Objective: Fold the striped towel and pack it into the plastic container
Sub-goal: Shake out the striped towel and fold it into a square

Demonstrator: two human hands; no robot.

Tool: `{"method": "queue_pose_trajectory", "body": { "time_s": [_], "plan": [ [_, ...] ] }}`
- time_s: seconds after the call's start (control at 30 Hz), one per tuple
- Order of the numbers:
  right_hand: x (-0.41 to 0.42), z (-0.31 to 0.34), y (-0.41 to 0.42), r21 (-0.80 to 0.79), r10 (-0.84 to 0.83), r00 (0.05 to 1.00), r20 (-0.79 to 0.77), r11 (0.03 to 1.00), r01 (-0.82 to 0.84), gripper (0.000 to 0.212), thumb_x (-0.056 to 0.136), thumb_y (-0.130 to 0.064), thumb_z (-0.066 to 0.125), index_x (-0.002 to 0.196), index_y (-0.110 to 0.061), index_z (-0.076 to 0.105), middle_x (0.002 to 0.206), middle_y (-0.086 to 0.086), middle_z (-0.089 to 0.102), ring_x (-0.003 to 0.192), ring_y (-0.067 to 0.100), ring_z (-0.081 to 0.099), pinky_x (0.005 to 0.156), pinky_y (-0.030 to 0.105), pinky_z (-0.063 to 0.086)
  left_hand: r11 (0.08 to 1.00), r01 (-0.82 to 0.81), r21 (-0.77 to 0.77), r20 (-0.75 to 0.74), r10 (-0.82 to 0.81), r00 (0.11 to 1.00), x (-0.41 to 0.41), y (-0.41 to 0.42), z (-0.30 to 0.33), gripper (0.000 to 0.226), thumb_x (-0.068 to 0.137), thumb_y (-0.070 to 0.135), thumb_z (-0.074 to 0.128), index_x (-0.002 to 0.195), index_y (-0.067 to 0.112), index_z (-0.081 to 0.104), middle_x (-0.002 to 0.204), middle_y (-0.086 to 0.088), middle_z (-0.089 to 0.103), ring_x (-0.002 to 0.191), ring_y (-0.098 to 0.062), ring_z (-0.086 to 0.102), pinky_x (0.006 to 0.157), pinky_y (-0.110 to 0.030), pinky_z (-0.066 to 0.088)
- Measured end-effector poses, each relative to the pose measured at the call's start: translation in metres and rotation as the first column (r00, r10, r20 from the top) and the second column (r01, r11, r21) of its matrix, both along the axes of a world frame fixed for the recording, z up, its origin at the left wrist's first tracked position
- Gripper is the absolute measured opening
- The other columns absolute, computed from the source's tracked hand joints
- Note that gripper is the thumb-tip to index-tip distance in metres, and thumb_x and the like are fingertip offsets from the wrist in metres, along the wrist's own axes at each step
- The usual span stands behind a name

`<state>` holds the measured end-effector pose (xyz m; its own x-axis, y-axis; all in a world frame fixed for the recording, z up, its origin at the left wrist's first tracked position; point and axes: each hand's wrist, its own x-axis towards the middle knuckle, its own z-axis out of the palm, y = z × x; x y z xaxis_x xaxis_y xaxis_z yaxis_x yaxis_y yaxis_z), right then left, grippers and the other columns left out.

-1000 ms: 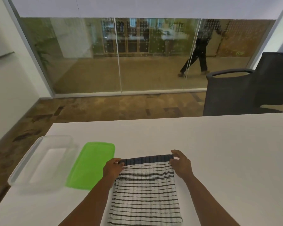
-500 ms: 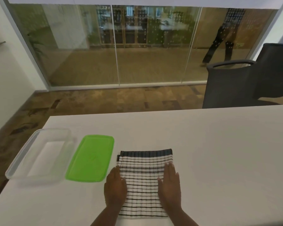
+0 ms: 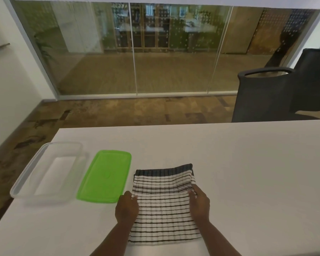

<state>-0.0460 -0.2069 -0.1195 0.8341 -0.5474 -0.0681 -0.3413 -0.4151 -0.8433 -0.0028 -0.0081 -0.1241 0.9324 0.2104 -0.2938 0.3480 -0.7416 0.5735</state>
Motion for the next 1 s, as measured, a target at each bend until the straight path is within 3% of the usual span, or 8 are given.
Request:
{"method": "queue_pose_trajectory", "body": {
  "time_s": [0.1,0.23,0.37,0.53,0.6,0.7,0.83,1.0],
  "plan": [
    [-0.002,0.001,-0.003,-0.017,0.035,0.999,-0.017,0.999,-0.035,0.042,0.093,-0.030,0.036,0.126,-0.010,0.053,0.118,0.010,0.067,0.108,0.028,0.062,0.090,0.028,0.045,0.999,-0.018,-0.027,0.051,0.019,0.998,-0.006,-0.001,-0.003,0.015,0.096,0.016,0.045,0.085,0.010,0.037,0.104,-0.023,0.064,0.097,-0.035,0.061,0.081,-0.038,0.048],
    [-0.002,0.000,-0.001,-0.245,-0.016,0.998,-0.064,0.969,0.000,0.048,0.094,-0.014,0.041,0.141,-0.015,0.034,0.145,0.004,0.044,0.133,0.022,0.040,0.114,0.038,0.031,0.997,-0.007,0.080,0.176,-0.007,0.984,-0.010,-0.006,0.001,0.031,0.092,0.020,0.051,0.120,0.006,0.047,0.126,-0.016,0.052,0.116,-0.033,0.052,0.089,-0.044,0.048],
    [-0.012,-0.015,0.016,-0.451,0.444,0.886,-0.132,0.769,-0.452,0.056,0.099,-0.023,0.029,0.144,-0.015,-0.004,0.153,-0.006,-0.005,0.145,0.013,-0.005,0.108,0.012,-0.023,0.905,0.308,0.294,0.266,-0.388,0.882,-0.016,-0.011,-0.011,0.053,0.093,0.022,0.047,0.142,0.009,0.036,0.151,-0.013,0.037,0.142,-0.025,0.029,0.114,-0.039,0.029],
    [-0.027,-0.037,0.007,-0.425,0.581,0.697,-0.420,0.553,-0.716,0.071,0.095,-0.052,0.022,0.145,-0.015,-0.012,0.152,-0.005,-0.022,0.143,0.013,-0.018,0.097,0.015,-0.035,0.680,0.513,0.525,0.256,-0.700,0.667,-0.031,-0.003,-0.027,0.050,0.072,0.042,0.059,0.117,0.022,0.068,0.125,-0.004,0.066,0.143,-0.006,-0.020,0.119,-0.027,-0.002],
    [-0.026,-0.038,-0.006,-0.426,0.537,0.723,-0.435,0.584,-0.691,0.071,0.094,-0.053,0.024,0.147,-0.016,-0.005,0.156,-0.002,-0.014,0.144,0.012,-0.015,0.105,0.018,-0.030,0.643,0.556,0.527,0.155,-0.716,0.681,-0.028,-0.001,-0.028,0.062,0.081,0.047,0.056,0.136,0.019,0.049,0.145,-0.011,0.047,0.140,-0.004,-0.029,0.120,-0.032,0.016],
    [-0.024,-0.027,-0.021,-0.429,0.570,0.710,-0.414,0.566,-0.704,0.068,0.091,-0.056,0.033,0.147,-0.021,0.017,0.158,-0.004,0.012,0.146,0.011,0.005,0.119,0.029,-0.004,0.681,0.653,0.331,-0.093,-0.665,0.741,-0.020,-0.002,-0.029,0.064,0.096,0.044,0.030,0.150,0.026,0.000,0.161,-0.002,-0.010,0.148,-0.012,-0.014,0.122,-0.041,0.001],
    [-0.028,-0.008,-0.030,-0.433,0.682,0.663,-0.309,0.520,-0.736,0.065,0.069,-0.071,0.053,0.116,-0.026,0.057,0.122,-0.007,0.057,0.115,0.009,0.048,0.104,0.025,0.035,0.662,0.659,0.356,-0.150,-0.656,0.740,-0.015,-0.005,-0.023,0.065,0.096,0.042,0.031,0.151,0.028,-0.001,0.160,0.000,-0.013,0.149,-0.016,-0.008,0.121,-0.041,0.005],
    [-0.034,-0.002,-0.026,-0.472,0.759,0.490,-0.429,0.274,-0.838,0.050,0.065,-0.060,0.061,0.097,-0.022,0.062,0.102,-0.002,0.065,0.098,0.016,0.057,0.091,0.023,0.038,0.662,0.691,0.292,-0.227,-0.654,0.722,-0.004,-0.008,-0.008,0.063,0.097,0.040,0.034,0.151,0.027,0.004,0.161,0.002,-0.009,0.149,-0.014,-0.004,0.121,-0.042,0.012]
  ]
}}
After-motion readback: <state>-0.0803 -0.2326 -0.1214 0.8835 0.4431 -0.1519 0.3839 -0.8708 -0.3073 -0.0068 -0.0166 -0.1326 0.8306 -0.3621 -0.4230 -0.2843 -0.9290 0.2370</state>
